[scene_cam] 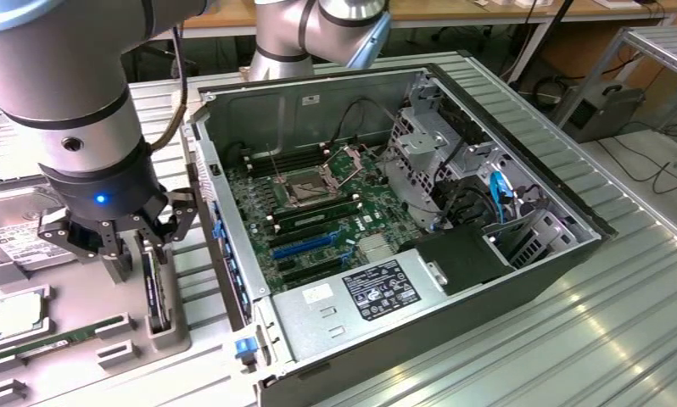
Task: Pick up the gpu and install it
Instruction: 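Pick up the gpu and move the gpu toward the slot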
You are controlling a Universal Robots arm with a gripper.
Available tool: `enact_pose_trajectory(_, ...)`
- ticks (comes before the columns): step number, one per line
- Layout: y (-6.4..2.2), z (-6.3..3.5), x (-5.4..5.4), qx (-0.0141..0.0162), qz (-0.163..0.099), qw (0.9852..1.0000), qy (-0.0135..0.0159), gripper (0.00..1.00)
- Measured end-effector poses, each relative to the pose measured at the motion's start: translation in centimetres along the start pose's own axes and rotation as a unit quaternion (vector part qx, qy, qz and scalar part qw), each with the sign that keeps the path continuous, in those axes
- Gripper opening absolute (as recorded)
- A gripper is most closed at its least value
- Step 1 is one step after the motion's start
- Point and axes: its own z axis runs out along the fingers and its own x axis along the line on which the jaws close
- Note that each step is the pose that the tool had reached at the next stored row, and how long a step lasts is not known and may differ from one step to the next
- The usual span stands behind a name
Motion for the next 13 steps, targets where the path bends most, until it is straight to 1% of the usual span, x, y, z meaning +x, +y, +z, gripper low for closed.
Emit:
enact_pose_trajectory(3,0.18,0.53,0.0,0.0001,0.0,1.0,0.0015,0.42)
enact_pose_trajectory(9,0.2,1.39,0.0,0.0004,0.0,1.0,0.0054,0.42)
enact_pose_trajectory(13,0.19,1.81,0.0,0.0004,0.0,1.0,0.0088,0.42)
